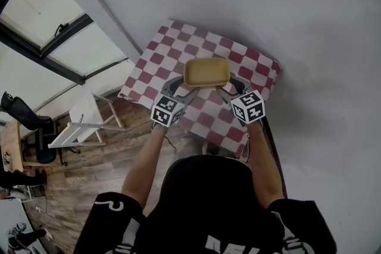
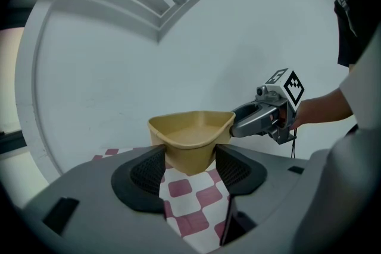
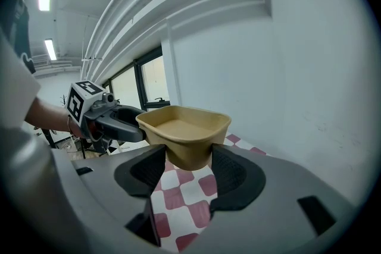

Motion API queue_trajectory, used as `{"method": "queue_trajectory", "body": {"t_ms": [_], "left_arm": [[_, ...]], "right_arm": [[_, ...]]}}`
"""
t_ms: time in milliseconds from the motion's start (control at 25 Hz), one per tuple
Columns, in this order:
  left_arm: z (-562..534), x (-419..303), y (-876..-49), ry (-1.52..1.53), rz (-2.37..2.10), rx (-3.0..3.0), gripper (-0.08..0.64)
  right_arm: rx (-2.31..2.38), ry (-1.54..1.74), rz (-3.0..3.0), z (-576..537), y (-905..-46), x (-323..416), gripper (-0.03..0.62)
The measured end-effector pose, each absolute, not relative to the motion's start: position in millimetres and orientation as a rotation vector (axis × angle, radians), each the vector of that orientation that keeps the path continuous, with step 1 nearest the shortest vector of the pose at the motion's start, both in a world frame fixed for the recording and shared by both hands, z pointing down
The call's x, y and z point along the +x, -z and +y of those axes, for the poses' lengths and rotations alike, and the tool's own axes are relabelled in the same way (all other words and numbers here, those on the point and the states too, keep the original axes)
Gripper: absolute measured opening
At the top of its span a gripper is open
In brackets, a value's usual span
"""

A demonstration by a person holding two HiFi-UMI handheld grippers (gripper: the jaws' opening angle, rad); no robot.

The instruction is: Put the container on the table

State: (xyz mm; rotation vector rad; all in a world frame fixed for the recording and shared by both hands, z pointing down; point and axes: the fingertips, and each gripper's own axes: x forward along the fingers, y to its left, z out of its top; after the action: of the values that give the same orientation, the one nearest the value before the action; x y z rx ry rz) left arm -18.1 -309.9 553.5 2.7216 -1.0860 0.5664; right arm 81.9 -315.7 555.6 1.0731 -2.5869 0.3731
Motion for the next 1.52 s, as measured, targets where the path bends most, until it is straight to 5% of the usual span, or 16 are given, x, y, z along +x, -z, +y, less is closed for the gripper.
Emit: {"method": "queue_trajectory", "body": {"t_ms": [1520], "left_arm": [[-323, -41, -572, -0.602, -1.109, 2.694, 0.278]], "right_arm": [[1.035, -0.412, -2.569, -328, -573, 61, 0.253]]}}
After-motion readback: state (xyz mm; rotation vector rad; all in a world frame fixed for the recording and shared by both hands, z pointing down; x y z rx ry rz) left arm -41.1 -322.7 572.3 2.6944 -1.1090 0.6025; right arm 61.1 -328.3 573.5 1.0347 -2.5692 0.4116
